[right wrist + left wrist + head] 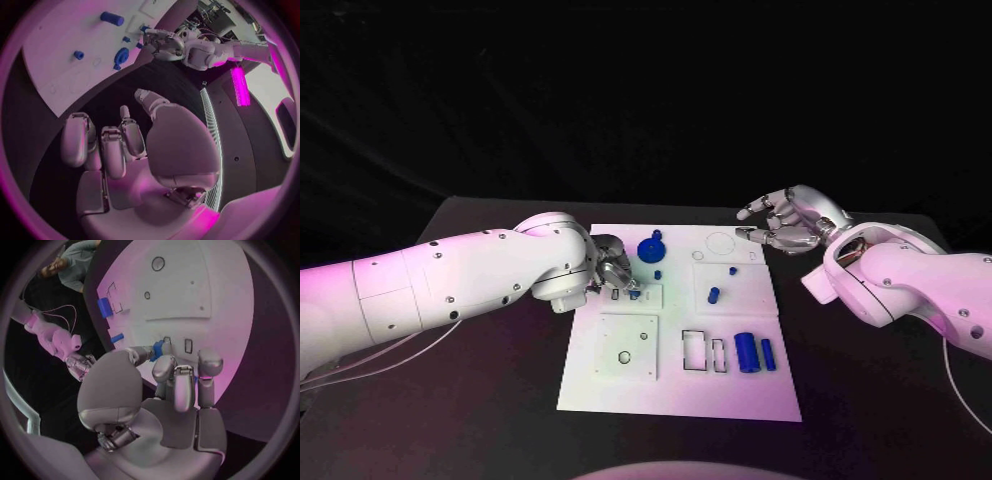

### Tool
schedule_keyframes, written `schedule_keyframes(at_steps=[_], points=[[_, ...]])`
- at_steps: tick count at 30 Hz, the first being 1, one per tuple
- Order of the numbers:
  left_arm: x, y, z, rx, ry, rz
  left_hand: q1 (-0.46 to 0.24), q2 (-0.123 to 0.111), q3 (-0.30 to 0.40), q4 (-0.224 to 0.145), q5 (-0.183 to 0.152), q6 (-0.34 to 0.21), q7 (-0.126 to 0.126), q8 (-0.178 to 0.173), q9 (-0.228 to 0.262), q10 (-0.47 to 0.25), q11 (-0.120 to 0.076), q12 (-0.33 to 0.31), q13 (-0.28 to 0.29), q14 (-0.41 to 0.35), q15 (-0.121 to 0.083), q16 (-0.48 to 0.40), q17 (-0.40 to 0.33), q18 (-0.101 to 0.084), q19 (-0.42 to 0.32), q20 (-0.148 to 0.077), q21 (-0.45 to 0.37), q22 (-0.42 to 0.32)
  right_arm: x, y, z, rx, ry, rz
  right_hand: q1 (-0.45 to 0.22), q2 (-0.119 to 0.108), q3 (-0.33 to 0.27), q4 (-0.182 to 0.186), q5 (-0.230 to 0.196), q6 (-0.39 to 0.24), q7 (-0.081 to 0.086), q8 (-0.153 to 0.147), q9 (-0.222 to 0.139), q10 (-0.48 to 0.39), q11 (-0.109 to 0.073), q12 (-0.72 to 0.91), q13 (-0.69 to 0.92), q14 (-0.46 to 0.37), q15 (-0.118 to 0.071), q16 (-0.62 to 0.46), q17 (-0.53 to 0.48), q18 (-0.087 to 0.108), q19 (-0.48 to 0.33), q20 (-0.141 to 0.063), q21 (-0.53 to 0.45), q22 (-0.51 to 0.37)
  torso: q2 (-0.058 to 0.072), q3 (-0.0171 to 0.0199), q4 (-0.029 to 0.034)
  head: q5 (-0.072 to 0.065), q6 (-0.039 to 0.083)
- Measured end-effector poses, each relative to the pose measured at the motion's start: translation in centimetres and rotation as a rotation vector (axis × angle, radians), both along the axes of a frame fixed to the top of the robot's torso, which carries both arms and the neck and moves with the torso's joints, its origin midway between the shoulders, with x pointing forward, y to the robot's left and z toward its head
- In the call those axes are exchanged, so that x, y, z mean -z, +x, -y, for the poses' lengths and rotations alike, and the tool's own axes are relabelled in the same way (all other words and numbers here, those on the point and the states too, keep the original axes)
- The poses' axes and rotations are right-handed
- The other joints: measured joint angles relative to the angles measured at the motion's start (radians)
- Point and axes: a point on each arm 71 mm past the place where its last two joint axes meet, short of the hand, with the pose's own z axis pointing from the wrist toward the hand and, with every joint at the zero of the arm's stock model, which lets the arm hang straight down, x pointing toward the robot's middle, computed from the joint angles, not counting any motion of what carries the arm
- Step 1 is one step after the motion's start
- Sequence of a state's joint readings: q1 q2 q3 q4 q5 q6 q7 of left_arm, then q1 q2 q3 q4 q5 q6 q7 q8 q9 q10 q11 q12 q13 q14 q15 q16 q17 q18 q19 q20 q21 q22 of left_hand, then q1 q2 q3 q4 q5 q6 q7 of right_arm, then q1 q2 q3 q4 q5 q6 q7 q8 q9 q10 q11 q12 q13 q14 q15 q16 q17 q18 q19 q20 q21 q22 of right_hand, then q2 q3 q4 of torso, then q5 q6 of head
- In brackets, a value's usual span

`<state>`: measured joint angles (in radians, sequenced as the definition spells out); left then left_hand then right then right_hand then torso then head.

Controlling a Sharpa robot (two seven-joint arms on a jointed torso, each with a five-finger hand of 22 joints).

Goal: Assemble the parts on the task board

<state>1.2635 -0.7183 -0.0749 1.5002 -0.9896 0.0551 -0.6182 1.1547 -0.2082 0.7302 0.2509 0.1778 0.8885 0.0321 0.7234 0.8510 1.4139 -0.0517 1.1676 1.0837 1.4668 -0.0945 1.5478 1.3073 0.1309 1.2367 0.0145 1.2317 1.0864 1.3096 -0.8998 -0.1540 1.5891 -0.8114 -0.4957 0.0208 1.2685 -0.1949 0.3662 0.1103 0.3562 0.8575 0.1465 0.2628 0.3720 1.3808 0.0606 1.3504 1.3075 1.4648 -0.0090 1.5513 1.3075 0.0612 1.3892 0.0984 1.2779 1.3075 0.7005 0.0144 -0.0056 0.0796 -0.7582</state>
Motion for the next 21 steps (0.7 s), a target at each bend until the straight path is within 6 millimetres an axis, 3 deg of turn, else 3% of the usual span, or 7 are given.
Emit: schedule_keyframes(at_steps=[21], points=[[0.26,-0.05,0.03,0.018,0.047,0.003,-0.006,-0.006,0.0,0.0,0.0,0.003,0.001,0.004,-0.001,0.003,0.004,0.0,0.001,0.0,0.0,0.0,0.001,0.0,0.0,0.0,0.0,0.0,0.05,-0.02,-0.08,-0.005,0.0,-0.004,-0.008,0.0,0.003,0.003,0.0,0.0,0.0,0.0,0.001,0.0,0.0,0.0,0.0,0.0,0.0,0.0,0.0,0.0,0.0,0.0,0.0,0.0,0.0,0.0003,0.0003,0.0,-0.01]])
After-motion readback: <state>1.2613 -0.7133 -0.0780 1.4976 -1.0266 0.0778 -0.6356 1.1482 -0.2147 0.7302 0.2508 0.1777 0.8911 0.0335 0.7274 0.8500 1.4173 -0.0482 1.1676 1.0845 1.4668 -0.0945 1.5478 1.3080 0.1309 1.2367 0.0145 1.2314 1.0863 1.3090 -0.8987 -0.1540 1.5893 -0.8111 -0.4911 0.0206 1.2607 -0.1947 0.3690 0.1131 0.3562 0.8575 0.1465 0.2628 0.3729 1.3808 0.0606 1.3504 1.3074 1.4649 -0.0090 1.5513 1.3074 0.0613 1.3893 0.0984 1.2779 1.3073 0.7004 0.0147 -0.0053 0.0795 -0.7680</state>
